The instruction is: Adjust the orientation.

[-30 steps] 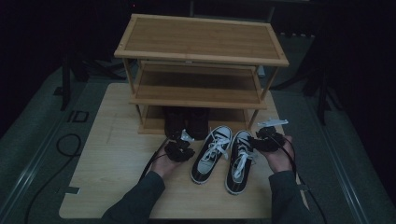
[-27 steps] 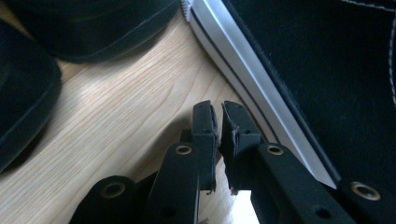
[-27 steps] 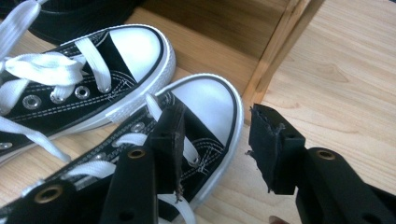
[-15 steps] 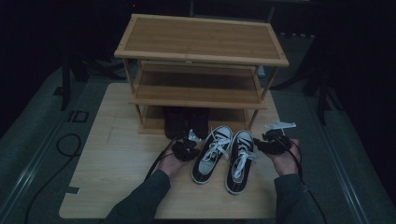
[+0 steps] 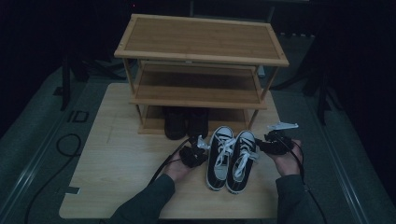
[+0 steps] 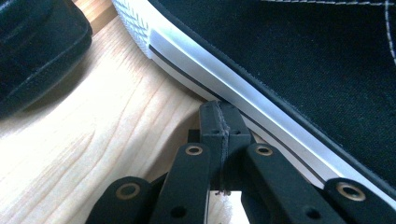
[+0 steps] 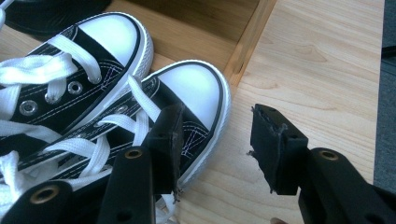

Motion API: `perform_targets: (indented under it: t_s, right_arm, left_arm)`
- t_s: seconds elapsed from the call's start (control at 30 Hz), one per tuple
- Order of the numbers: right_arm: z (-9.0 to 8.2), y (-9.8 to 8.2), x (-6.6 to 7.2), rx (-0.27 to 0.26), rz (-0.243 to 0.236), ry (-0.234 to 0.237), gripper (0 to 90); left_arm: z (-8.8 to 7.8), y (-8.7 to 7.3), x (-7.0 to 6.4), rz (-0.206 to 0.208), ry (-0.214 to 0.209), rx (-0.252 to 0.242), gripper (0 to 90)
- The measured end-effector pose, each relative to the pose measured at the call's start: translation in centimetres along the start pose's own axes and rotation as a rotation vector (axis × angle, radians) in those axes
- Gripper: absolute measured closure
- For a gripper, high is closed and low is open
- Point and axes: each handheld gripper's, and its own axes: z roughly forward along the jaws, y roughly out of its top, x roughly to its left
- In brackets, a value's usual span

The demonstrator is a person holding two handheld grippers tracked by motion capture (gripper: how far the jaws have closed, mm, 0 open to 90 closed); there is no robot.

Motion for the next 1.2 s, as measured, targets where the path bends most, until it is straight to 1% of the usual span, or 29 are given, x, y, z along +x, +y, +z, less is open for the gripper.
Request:
perform_targets:
  t_s: [0.03, 0.07, 0.1, 0.13, 0.17, 0.2, 0.23, 0.27, 0.3, 0.33, 0.37, 0.4, 0.43, 0.47, 0.5, 0.53, 0.57, 0.63, 0.67, 0.7, 0.73, 0.8, 0.87, 0.9, 0.93, 0.97, 1.1, 1.2]
  right_arm:
    - [0.0, 0.0, 0.0, 0.0, -0.002, -0.001, 53.3]
    - [0.0, 0.1, -0.1, 0.0, -0.002, -0.001, 53.3]
    - [0.0, 0.1, -0.1, 0.0, -0.002, -0.001, 53.3]
    - [-0.1, 0.1, -0.1, 0.0, -0.005, -0.004, 53.2]
    - [-0.1, 0.2, -0.1, 0.0, -0.005, -0.005, 53.2]
    - [-0.1, 0.2, -0.1, 0.0, -0.005, -0.005, 53.2]
    - [-0.1, 0.3, -0.1, 0.0, -0.004, -0.005, 53.2]
    - [-0.1, 0.3, 0.0, 0.0, -0.004, -0.006, 53.2]
    - [-0.1, 0.3, 0.0, 0.002, -0.007, -0.007, 53.1]
    - [-0.1, 0.3, 0.0, 0.002, -0.007, -0.007, 53.1]
    - [-0.1, 0.3, 0.0, 0.005, -0.01, -0.007, 53.0]
    - [-0.1, 0.3, 0.0, 0.005, -0.01, -0.007, 53.0]
    - [-0.1, 0.3, 0.0, 0.008, -0.018, -0.01, 52.9]
    - [-0.1, 0.3, 0.0, 0.008, -0.018, -0.01, 52.9]
    - [-0.1, 0.3, 0.0, 0.008, -0.021, -0.014, 52.9]
    - [-0.1, 0.3, 0.0, 0.008, -0.021, -0.014, 52.9]
    - [-0.2, 0.3, 0.0, 0.01, -0.021, -0.013, 52.9]
    - [-0.2, 0.3, 0.0, 0.011, -0.022, -0.012, 52.9]
    - [-0.2, 0.3, -0.1, 0.013, -0.023, -0.012, 52.9]
    - [-0.3, 0.2, -0.1, 0.014, -0.024, -0.01, 52.9]
    - [-0.3, 0.2, -0.1, 0.018, -0.029, -0.01, 52.9]
    - [-0.4, 0.1, -0.1, 0.02, -0.034, -0.005, 52.9]
    - [-0.5, 0.1, -0.1, 0.021, -0.035, -0.004, 52.9]
    - [-0.5, 0.1, 0.0, 0.023, -0.037, -0.002, 52.9]
    - [-0.7, 0.1, 0.1, 0.026, -0.04, 0.001, 52.9]
    - [-0.7, 0.0, 0.1, 0.029, -0.04, 0.003, 52.9]
    - [-0.8, 0.1, 0.2, 0.039, -0.045, 0.018, 52.9]
    - [-0.9, 0.2, 0.3, 0.046, -0.053, 0.025, 52.4]
  left_arm:
    - [0.0, 0.0, -0.2, 0.004, -0.003, 0.001, 90.0]
    - [0.0, -0.1, -0.3, 0.012, -0.015, 0.007, 90.0]
    - [0.0, -0.1, -0.3, 0.012, -0.015, 0.007, 90.0]
    - [0.0, -0.1, -0.6, 0.025, -0.03, 0.01, 90.0]
    - [0.1, -0.1, -1.2, 0.044, -0.044, 0.013, 90.0]
    - [0.1, -0.1, -1.2, 0.044, -0.044, 0.013, 90.0]
    - [0.1, -0.1, -1.7, 0.062, -0.054, 0.018, 90.0]
    - [0.2, 0.0, -2.1, 0.068, -0.068, 0.017, 90.0]
    - [0.3, 0.1, -2.9, 0.089, -0.093, 0.015, 90.0]
    - [0.3, 0.1, -2.9, 0.089, -0.093, 0.015, 90.0]
    - [0.6, 0.2, -4.0, 0.116, -0.117, 0.013, 90.0]
    - [0.6, 0.2, -4.0, 0.116, -0.117, 0.013, 90.0]
    - [0.9, 0.5, -5.1, 0.138, -0.129, 0.02, 90.0]
    - [0.9, 0.5, -5.1, 0.138, -0.129, 0.02, 90.0]
    - [1.1, 0.7, -5.8, 0.151, -0.141, 0.023, 90.0]
    - [1.1, 0.7, -5.8, 0.151, -0.141, 0.023, 90.0]
    - [1.3, 0.8, -6.3, 0.16, -0.146, 0.021, 90.0]
    - [1.3, 0.9, -6.3, 0.158, -0.148, 0.023, 90.0]
    - [1.3, 0.8, -6.1, 0.158, -0.158, 0.027, 90.0]
    - [1.3, 0.8, -6.0, 0.136, -0.175, 0.022, 90.0]
    - [1.2, 0.7, -5.9, 0.141, -0.178, 0.024, 90.0]
    - [1.2, 0.7, -5.9, 0.127, -0.182, 0.01, 90.0]
    - [1.0, 0.7, -5.8, 0.133, -0.177, 0.01, 88.7]
    - [0.8, 0.7, -5.6, 0.131, -0.172, 0.0, 88.7]
    - [0.7, 0.7, -5.6, 0.119, -0.172, -0.011, 86.8]
    - [0.6, 0.7, -5.4, 0.123, -0.169, -0.006, 86.0]
    - [-0.1, 0.6, -4.5, 0.089, -0.155, -0.018, 82.6]
    - [-0.6, 0.3, -3.8, 0.086, -0.14, -0.017, 80.8]
